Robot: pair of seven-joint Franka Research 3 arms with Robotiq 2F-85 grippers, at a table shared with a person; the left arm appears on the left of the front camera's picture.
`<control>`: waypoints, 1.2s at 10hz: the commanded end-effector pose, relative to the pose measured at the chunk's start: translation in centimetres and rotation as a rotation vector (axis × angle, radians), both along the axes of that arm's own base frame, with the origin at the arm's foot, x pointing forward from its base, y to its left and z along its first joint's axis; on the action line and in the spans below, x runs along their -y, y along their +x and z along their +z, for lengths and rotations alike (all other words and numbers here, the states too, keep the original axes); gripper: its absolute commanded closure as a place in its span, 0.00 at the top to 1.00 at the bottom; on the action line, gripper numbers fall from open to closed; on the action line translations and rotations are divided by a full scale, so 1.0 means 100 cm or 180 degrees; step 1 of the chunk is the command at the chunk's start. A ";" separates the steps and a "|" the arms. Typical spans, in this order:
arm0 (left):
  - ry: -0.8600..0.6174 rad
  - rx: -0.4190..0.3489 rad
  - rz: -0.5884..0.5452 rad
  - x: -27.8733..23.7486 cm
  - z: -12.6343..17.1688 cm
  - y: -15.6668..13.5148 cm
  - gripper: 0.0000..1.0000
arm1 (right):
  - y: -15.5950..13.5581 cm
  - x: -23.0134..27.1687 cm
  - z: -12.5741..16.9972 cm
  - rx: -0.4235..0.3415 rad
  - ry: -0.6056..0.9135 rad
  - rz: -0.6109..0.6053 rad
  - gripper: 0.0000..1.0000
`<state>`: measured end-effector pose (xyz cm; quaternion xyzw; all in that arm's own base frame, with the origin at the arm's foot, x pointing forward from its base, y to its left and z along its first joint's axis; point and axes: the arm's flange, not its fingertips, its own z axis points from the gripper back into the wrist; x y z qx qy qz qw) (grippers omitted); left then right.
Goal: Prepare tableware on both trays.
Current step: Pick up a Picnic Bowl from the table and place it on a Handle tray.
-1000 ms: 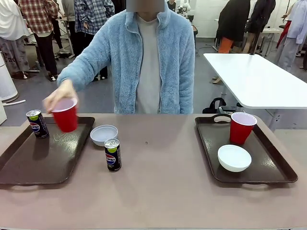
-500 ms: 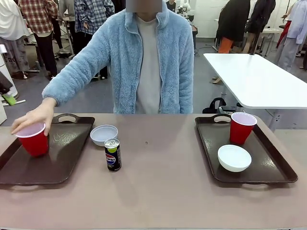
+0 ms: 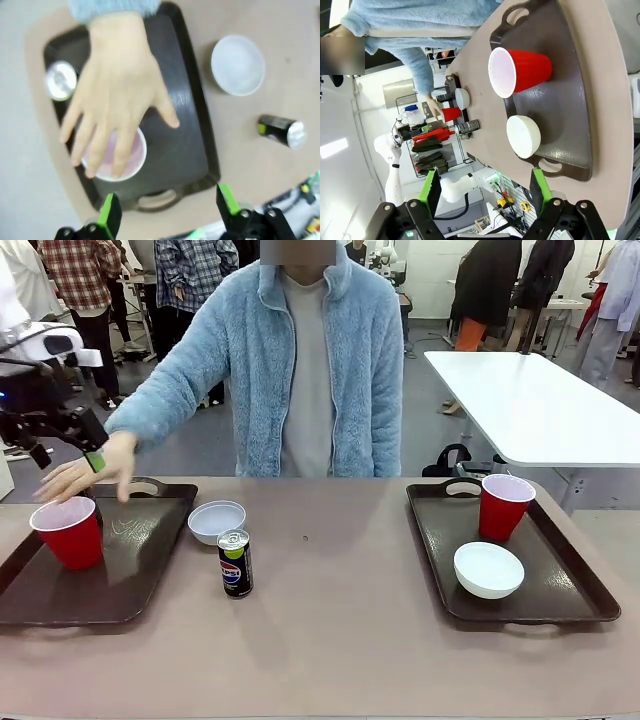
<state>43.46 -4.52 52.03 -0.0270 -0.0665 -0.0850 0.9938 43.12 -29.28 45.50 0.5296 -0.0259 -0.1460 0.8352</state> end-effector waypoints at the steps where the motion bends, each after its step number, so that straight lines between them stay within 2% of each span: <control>1: 0.0219 0.0193 0.0047 0.021 -0.016 0.000 1.00 | 0.002 0.001 0.002 -0.0014 0.0026 0.0011 0.93; 3: 0.0215 0.0197 -0.0021 0.031 -0.023 -0.005 1.00 | 0.002 0.001 0.002 -0.0014 0.0026 0.0011 0.93; 4: 0.0132 0.0142 -0.0064 0.025 -0.012 0.000 1.00 | 0.002 0.001 0.002 -0.0014 0.0026 0.0011 0.93; 10: 0.0119 0.0159 -0.0053 0.024 -0.014 0.001 1.00 | 0.002 0.001 0.002 -0.0014 0.0026 0.0011 0.93; 11: 0.0163 0.0165 -0.0089 0.031 -0.020 0.015 1.00 | 0.002 0.001 0.002 -0.0014 0.0026 0.0011 0.93; 12: 0.0089 0.0066 -0.0136 0.044 -0.024 0.034 1.00 | 0.002 0.001 0.002 -0.0014 0.0026 0.0011 0.93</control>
